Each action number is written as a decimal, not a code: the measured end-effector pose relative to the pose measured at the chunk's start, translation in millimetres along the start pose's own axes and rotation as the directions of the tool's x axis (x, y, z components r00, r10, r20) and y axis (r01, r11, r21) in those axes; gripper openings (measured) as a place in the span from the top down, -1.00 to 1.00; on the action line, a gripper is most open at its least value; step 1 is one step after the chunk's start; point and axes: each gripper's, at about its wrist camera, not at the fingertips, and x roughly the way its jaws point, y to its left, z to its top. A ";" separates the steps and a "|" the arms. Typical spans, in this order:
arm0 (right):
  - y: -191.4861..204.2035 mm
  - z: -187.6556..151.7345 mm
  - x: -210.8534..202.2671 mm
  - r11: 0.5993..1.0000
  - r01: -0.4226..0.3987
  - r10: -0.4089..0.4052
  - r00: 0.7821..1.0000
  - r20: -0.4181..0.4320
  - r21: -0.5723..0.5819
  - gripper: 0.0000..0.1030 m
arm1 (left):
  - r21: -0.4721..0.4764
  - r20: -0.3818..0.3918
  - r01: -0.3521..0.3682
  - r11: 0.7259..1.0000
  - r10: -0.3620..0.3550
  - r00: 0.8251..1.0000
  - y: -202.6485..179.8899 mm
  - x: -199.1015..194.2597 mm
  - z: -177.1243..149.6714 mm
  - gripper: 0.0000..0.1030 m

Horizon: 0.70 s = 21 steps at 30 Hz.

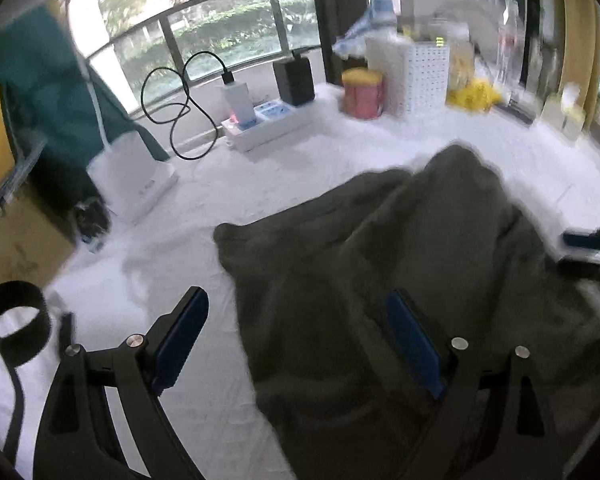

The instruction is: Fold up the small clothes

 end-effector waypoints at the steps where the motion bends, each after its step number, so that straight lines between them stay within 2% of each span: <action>1: 1.4 1.5 1.6 1.000 0.001 -0.001 1.000 -0.002 -0.003 -0.18 | -0.022 0.005 0.046 0.999 -0.046 0.999 1.5 -1.2 -0.3 -0.75; 3: 3.2 5.9 5.8 1.000 0.009 -0.010 1.000 -0.007 -0.007 -0.18 | -0.059 0.006 0.145 0.988 -0.145 0.989 2.1 2.6 -0.4 -0.75; 7: -0.9 18.6 7.7 0.999 0.035 -0.035 0.999 0.004 0.004 -0.18 | -0.066 -0.027 0.168 0.984 -0.170 0.985 0.8 19.8 -1.7 -0.74; 8: -2.6 22.1 7.6 0.999 0.041 -0.041 0.999 0.010 0.006 -0.18 | -0.069 -0.031 0.186 0.980 -0.189 0.982 2.3 24.0 -2.0 -0.66; 9: -5.0 26.5 7.3 0.999 0.046 -0.046 0.999 0.017 0.010 -0.18 | -0.070 -0.031 0.197 0.978 -0.200 0.979 2.7 25.8 -2.6 -0.31; 11: -9.6 34.6 8.6 0.999 0.052 -0.052 0.998 0.023 0.014 -0.18 | -0.075 -0.062 0.220 0.973 -0.225 0.972 6.1 35.1 -4.1 0.11; 15: -19.8 51.9 15.3 0.998 0.056 -0.057 0.998 0.030 0.027 -0.18 | -0.076 -0.058 0.252 0.965 -0.256 0.965 11.4 40.4 -5.4 0.55; 17: -24.7 61.6 20.5 0.998 0.041 -0.043 0.998 0.037 0.041 -0.18 | -0.080 -0.042 0.271 0.959 -0.275 0.961 15.6 38.4 -4.7 0.73; 21: -31.9 80.4 39.2 0.998 -0.010 0.007 0.999 0.040 0.069 -0.17 | -0.085 0.018 0.308 0.948 -0.308 0.951 21.6 31.4 -3.3 0.77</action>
